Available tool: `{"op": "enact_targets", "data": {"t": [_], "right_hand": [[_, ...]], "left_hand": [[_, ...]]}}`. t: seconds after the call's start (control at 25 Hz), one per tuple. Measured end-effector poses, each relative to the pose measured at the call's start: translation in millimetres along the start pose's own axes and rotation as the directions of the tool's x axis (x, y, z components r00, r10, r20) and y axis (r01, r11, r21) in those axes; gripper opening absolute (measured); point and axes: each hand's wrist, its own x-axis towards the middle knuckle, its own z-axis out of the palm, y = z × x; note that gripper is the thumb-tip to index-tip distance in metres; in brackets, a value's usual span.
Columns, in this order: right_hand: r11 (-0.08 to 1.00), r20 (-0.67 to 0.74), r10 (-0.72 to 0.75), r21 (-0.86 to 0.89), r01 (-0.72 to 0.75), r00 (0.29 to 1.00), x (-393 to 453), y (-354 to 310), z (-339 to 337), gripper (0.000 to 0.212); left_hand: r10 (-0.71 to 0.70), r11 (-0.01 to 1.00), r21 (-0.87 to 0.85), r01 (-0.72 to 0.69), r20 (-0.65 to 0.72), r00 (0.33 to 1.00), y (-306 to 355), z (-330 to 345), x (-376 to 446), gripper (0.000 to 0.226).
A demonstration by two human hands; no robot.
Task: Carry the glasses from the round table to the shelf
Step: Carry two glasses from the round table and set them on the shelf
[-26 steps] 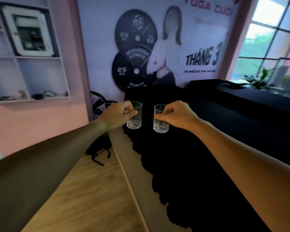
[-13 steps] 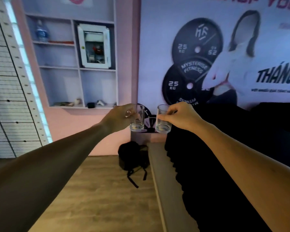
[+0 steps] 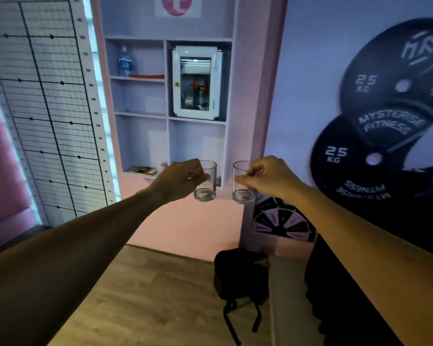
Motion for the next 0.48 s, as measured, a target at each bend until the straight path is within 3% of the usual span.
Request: {"op": "enact_targets", "data": {"t": [0.16,0.32,0.48], "right_hand": [[0.994,0.061,-0.108,0.038,0.106,0.992,95.9,12.4,21.1,0.031],[0.983,0.102,-0.178,0.059,0.173,0.979,186.4,19.9,67.6,0.031],[0.974,0.117,-0.217,0.090,0.207,0.969,266.7,14.8,112.0,0.027]], "left_hand": [[-0.064,0.998,0.009,0.065,-0.049,0.997,-50.3,4.6,55.1,0.015],[-0.118,0.991,0.044,0.123,-0.116,0.986,-109.1,5.0,98.5,0.031],[-0.141,0.987,0.056,0.149,-0.138,0.980,-184.9,-2.1,139.4,0.018]]}}
